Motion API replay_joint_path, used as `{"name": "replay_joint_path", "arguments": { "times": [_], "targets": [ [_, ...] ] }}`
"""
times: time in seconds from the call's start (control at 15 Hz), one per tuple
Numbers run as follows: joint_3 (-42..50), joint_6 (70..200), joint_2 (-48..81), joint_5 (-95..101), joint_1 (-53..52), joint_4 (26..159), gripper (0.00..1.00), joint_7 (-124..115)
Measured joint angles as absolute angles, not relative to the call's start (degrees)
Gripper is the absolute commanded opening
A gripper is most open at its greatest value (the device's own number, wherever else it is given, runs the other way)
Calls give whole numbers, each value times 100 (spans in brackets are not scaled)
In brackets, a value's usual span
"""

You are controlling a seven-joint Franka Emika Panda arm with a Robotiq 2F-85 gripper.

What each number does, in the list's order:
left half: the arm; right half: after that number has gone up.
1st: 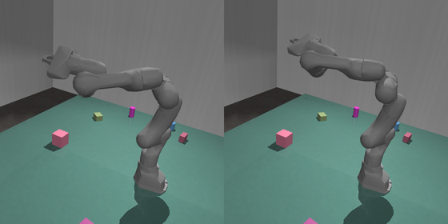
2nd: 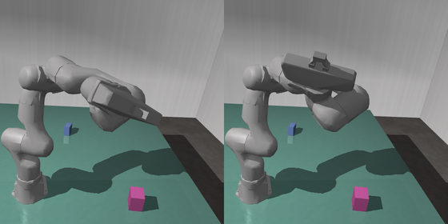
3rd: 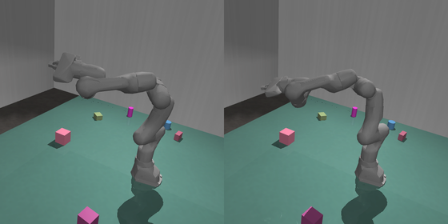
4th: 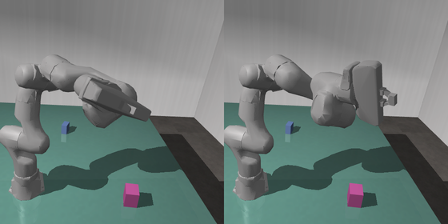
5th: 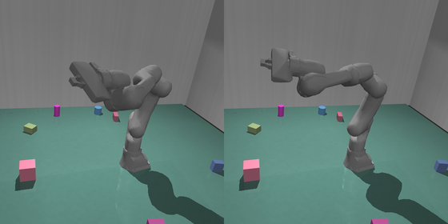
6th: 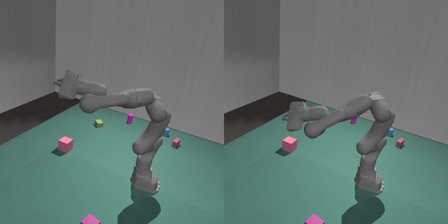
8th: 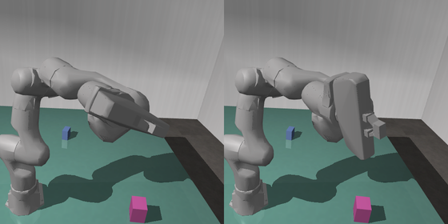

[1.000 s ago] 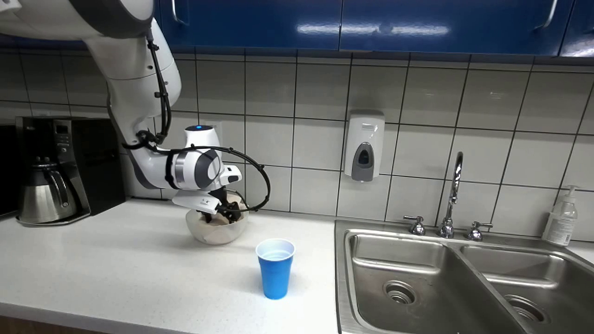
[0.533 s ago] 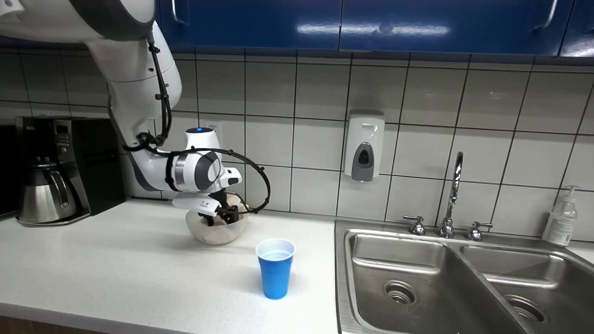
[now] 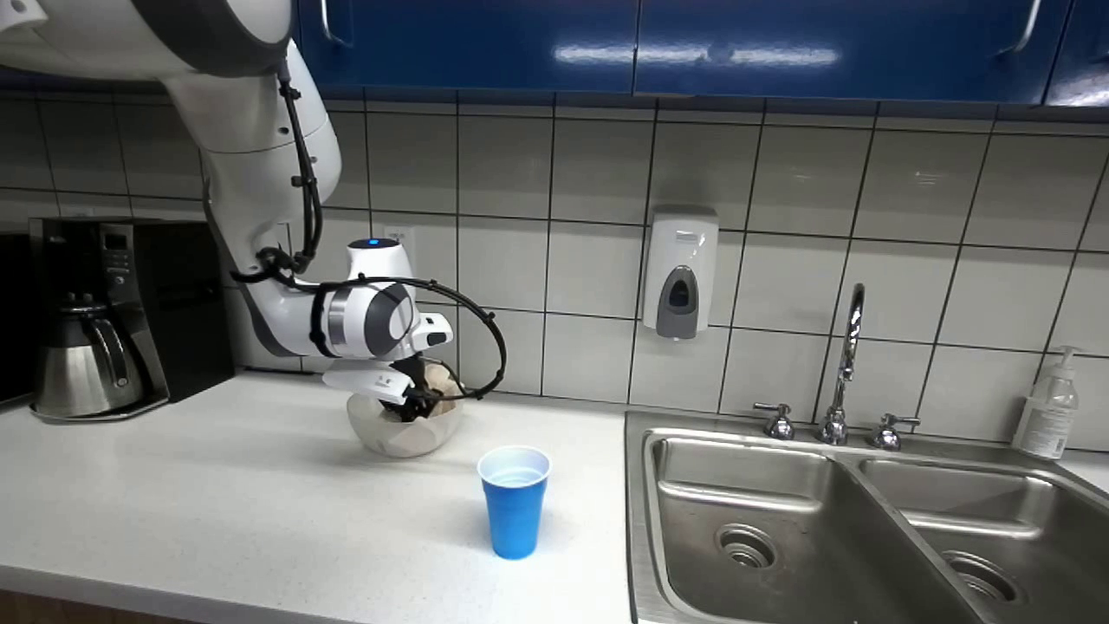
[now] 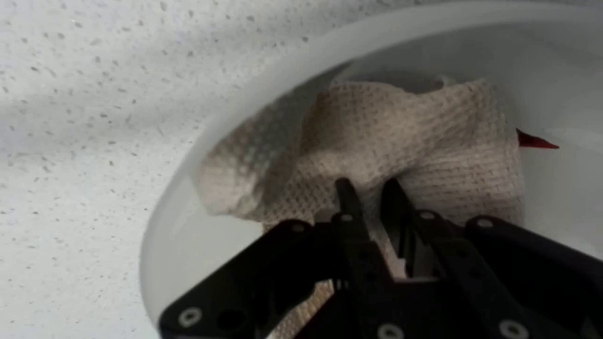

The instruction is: Remove the cloth from the bowl

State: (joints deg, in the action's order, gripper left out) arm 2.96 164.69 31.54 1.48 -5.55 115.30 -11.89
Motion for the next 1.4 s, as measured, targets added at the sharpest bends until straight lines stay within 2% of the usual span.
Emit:
{"name": "replay_joint_path", "arguments": {
  "times": [0.67, 1.4],
  "targets": [
    [396, 16335, 3003, 151, -536, 11543, 1, -1180],
    [514, 15548, 1583, 190, -537, 12164, 1, -1180]
  ]
}}
